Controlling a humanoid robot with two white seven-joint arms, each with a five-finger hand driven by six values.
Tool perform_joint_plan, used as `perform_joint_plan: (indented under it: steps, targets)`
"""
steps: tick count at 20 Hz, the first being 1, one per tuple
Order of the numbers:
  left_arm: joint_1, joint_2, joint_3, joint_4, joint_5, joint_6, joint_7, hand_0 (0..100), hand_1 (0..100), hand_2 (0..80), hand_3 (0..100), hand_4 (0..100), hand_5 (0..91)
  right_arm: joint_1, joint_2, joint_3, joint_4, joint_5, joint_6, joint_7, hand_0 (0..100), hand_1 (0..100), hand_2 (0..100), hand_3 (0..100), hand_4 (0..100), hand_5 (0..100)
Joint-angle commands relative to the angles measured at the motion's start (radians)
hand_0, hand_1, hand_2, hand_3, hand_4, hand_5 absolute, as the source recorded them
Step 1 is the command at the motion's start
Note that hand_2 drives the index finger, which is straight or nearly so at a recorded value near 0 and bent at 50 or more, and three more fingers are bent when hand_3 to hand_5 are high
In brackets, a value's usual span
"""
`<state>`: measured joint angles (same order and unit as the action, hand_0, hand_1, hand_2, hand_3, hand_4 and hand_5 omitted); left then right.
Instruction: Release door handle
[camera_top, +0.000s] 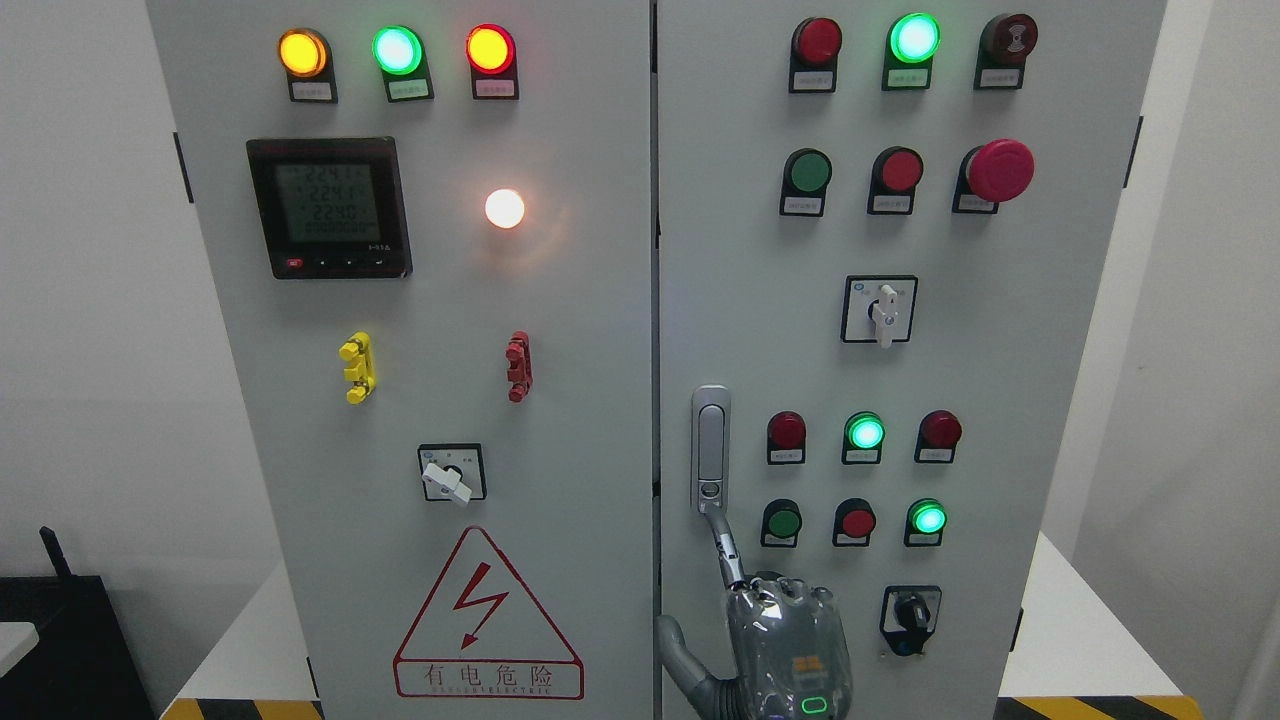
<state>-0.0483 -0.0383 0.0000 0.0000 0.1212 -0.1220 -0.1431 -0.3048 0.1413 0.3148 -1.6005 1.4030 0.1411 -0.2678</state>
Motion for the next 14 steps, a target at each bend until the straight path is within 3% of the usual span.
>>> perform_joint_plan:
  steps: [1, 14]
  targets:
    - [-0.001, 0.0, 0.011, 0.017, 0.0, 0.001, 0.0, 12, 39, 0.0, 0, 0, 0.0, -0.001, 0.0, 0.0, 0.001, 0.001, 0.002, 0.001, 34, 28, 0, 100, 98, 100]
    - [0.001, 0.0, 0.011, 0.017, 0.0, 0.001, 0.0, 12, 39, 0.0, 0, 0, 0.0, 0.003, 0.001, 0.0, 0.002, 0.001, 0.002, 0.002, 34, 28, 0, 100, 100, 100]
